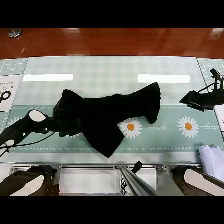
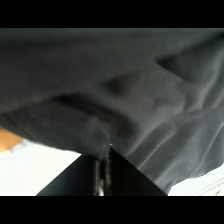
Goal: Fold the shirts.
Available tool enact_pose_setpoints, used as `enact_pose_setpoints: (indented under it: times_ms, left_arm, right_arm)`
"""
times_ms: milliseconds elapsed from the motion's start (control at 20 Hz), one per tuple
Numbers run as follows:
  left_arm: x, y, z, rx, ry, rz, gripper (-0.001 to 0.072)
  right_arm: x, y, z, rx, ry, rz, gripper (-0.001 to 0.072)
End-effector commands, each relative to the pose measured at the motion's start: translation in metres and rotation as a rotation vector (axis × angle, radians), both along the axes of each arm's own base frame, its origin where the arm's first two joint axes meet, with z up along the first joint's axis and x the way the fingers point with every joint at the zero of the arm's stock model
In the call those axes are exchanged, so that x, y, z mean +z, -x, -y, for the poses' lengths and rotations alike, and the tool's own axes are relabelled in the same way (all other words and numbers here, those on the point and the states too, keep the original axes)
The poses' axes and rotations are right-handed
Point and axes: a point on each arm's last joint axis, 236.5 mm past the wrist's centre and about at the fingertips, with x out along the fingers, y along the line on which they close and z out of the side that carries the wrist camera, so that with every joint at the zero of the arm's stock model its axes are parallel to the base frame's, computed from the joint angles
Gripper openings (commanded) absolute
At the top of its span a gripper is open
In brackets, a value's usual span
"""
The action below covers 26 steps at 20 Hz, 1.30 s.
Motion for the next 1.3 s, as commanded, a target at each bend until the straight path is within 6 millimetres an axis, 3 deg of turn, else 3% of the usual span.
enact_pose_setpoints:
  times_ms: [0, 100, 300, 450, 550, 800, 1050, 1200, 1250]
  left_arm:
    - [-0.003, -0.003, 0.001, 0.01, -0.002, 0.003, 0.0027]
    - [-0.003, 0.001, 0.002, -0.017, 0.004, -0.001, 0.0027]
    - [-0.001, 0.007, 0.004, -0.04, 0.014, -0.015, 0.0027]
    - [-0.001, 0.007, 0.005, -0.04, 0.015, -0.017, 0.0027]
    - [0.0, 0.011, 0.006, -0.047, 0.023, -0.032, 0.0027]
    - [0.002, 0.017, 0.008, -0.063, 0.034, -0.052, 0.0027]
    - [0.008, 0.012, 0.01, -0.072, 0.042, -0.04, 0.0027]
    - [0.015, 0.002, 0.012, -0.073, 0.045, -0.012, 0.0027]
    - [0.017, -0.001, 0.012, -0.073, 0.046, -0.003, 0.0027]
  right_arm:
    - [-0.007, 0.01, 0.001, 0.034, 0.007, -0.026, 0.0532]
    - [-0.021, 0.022, -0.012, 0.025, -0.07, -0.049, 0.0532]
    - [-0.036, 0.044, -0.071, 0.068, -0.292, -0.062, 0.0536]
    - [-0.05, 0.056, -0.103, 0.116, -0.332, -0.078, 0.0553]
    - [-0.058, 0.058, -0.114, 0.137, -0.314, -0.078, 0.0601]
    - [-0.069, 0.054, -0.132, 0.171, -0.276, -0.075, 0.0585]
    - [-0.091, 0.064, -0.158, 0.247, -0.267, -0.139, 0.0568]
    - [-0.099, 0.053, -0.161, 0.22, -0.224, -0.11, 0.0436]
    - [-0.101, 0.048, -0.159, 0.197, -0.214, -0.1, 0.0362]
